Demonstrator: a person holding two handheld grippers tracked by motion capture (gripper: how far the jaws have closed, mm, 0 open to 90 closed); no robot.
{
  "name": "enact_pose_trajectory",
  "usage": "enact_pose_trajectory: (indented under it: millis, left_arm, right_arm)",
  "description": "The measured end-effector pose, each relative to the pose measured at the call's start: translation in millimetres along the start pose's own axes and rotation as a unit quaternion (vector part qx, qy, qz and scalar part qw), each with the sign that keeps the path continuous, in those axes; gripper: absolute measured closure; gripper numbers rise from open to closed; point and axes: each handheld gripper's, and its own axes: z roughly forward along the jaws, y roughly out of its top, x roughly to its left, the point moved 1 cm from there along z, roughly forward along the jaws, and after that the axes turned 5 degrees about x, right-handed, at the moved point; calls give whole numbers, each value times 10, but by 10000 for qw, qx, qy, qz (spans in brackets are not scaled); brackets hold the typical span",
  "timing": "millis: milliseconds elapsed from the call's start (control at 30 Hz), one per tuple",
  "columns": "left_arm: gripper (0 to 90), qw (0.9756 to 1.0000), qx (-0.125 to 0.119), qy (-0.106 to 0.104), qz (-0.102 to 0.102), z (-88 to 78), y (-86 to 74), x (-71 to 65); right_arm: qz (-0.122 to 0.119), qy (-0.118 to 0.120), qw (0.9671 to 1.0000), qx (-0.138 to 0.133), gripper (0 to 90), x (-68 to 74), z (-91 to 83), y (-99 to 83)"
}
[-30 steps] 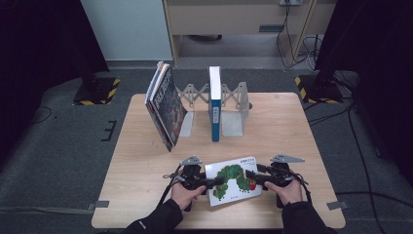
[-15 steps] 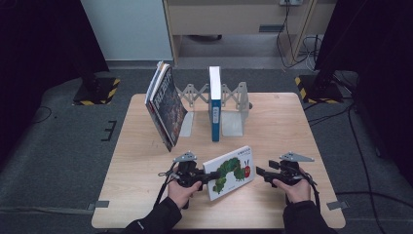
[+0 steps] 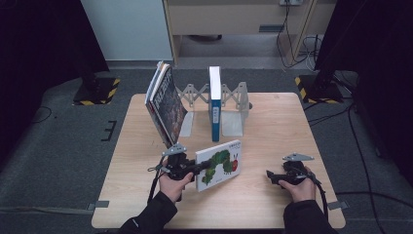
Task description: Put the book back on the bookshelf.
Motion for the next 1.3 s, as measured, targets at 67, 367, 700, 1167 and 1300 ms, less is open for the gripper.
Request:
enact_pose_trajectory:
  millis: [67, 367, 700, 1167, 1300]
  left_arm:
    - [746, 10000, -79, 50, 5, -42, 33, 3]
    - [746, 9990, -370, 201, 134, -181, 205, -48]
    - [746, 9965, -677, 410, 250, -178, 435, -104]
    - [746, 9914, -1042, 715, 347, 65, 743, -139]
    - [746, 9902, -1066, 793, 432, 149, 804, -171]
  right_arm:
    - [-29, -62, 10000, 17, 171, -18, 13, -13]
    - [-196, -304, 9993, -14, 94, -34, 45, -43]
    - [-98, -362, 9990, -240, 30, -63, 71, -96]
    - [-104, -359, 9990, -241, 29, -63, 72, -96]
    - [-105, -359, 9990, -241, 29, -64, 72, -96]
